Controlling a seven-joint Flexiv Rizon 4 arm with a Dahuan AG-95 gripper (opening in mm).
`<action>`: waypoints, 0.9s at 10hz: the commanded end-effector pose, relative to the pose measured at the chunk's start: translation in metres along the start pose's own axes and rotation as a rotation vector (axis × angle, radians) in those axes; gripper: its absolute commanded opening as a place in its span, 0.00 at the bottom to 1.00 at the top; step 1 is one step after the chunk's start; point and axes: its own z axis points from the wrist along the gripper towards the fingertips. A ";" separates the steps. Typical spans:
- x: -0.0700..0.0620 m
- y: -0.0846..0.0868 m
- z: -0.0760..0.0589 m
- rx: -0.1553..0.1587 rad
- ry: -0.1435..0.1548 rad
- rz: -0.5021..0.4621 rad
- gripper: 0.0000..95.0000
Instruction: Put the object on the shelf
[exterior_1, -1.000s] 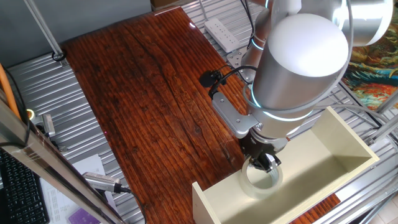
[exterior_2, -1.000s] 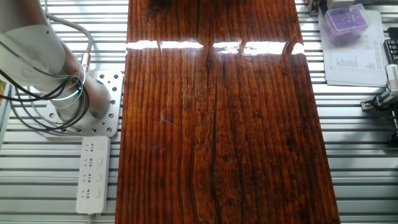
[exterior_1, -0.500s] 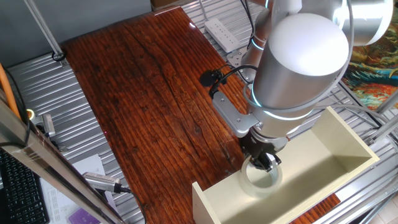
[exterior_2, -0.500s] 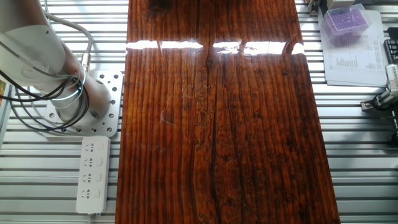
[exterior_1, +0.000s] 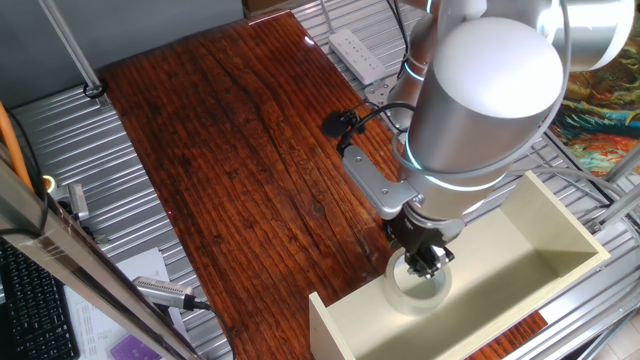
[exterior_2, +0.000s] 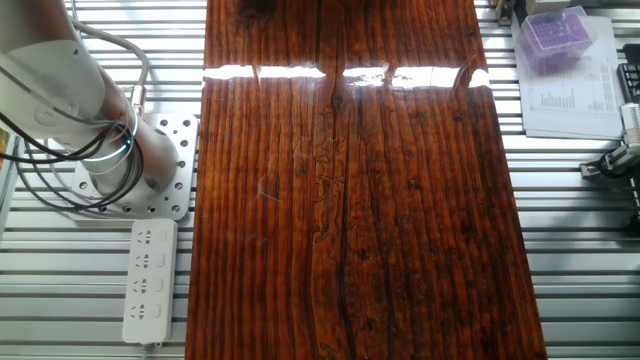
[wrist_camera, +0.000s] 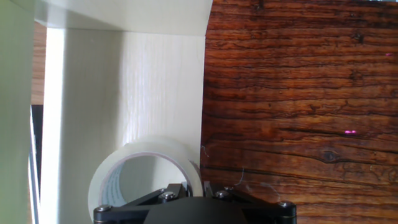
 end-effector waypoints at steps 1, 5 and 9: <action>0.001 0.001 -0.001 -0.001 0.000 0.001 0.40; -0.001 0.001 -0.014 -0.010 -0.001 0.003 0.40; -0.008 -0.016 -0.034 -0.028 0.005 -0.013 0.40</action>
